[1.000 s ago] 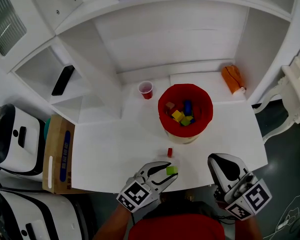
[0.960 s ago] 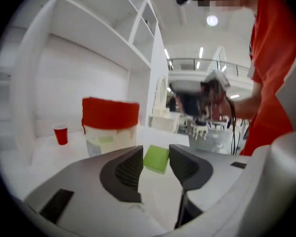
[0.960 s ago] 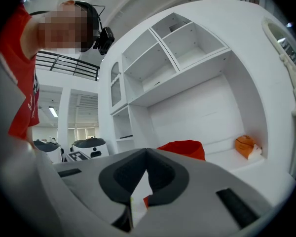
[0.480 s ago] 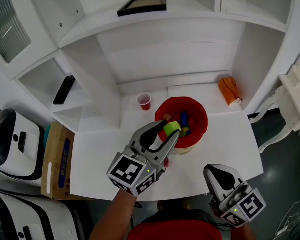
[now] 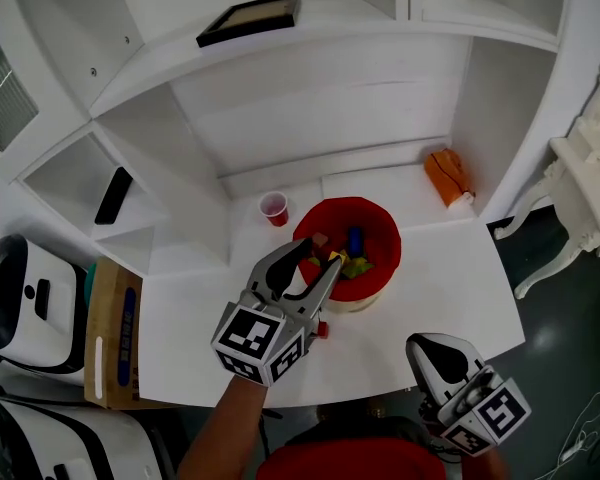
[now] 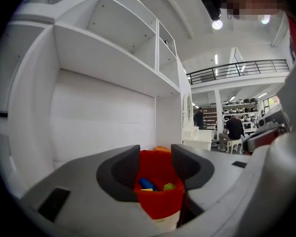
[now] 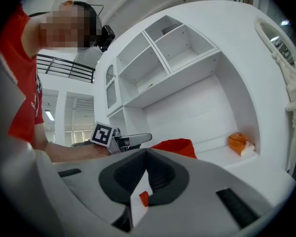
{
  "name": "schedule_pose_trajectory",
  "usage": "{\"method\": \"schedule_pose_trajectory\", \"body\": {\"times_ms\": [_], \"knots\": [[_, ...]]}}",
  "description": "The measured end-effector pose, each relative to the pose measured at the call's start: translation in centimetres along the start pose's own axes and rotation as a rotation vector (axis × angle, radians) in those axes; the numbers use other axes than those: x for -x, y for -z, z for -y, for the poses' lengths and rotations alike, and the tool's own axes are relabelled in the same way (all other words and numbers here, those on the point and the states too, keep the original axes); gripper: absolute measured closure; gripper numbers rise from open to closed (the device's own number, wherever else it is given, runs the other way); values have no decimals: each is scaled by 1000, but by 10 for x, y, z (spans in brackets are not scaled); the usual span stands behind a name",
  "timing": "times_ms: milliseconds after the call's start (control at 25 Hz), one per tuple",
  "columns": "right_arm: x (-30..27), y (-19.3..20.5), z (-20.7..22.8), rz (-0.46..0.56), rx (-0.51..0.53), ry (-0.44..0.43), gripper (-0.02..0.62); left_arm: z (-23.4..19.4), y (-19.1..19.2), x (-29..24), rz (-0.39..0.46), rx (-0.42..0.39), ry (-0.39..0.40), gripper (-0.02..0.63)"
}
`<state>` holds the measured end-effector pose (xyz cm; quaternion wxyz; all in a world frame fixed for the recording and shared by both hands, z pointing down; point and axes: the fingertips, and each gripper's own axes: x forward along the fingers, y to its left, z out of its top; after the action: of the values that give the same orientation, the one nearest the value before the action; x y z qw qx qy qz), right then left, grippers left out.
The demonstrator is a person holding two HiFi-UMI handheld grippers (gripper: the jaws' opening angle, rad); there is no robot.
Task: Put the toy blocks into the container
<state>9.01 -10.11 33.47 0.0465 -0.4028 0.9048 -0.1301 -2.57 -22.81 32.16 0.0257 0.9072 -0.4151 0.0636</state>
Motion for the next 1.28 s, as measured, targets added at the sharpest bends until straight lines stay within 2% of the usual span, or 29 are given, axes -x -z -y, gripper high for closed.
{"method": "schedule_pose_trajectory", "body": {"times_ms": [120, 200, 360, 520, 720, 880, 1080, 1200, 1280], "knots": [[-4, 4, -1, -8, -8, -16, 584, 12, 8, 21, -30, -60, 4, 379], [-6, 8, -3, -15, -15, -27, 584, 24, 27, 36, -88, -92, 6, 379], [-11, 16, -7, -32, -23, -49, 584, 43, 97, 57, -243, -79, 16, 379], [-11, 19, -9, -46, -19, -57, 584, 48, 164, 56, -371, -60, 25, 379], [-4, 20, -3, -58, -16, -33, 584, 43, 202, 49, -445, -27, 10, 379], [2, 21, 0, -68, -14, -14, 584, 37, 219, 44, -480, -3, -3, 379], [5, 24, 5, -79, -15, 5, 584, 34, 221, 40, -477, 5, -18, 509], [4, 26, 5, -83, -17, 5, 584, 41, 203, 42, -431, 20, 18, 509], [2, 27, 5, -84, -17, 1, 584, 47, 170, 47, -354, 31, 37, 509]]}}
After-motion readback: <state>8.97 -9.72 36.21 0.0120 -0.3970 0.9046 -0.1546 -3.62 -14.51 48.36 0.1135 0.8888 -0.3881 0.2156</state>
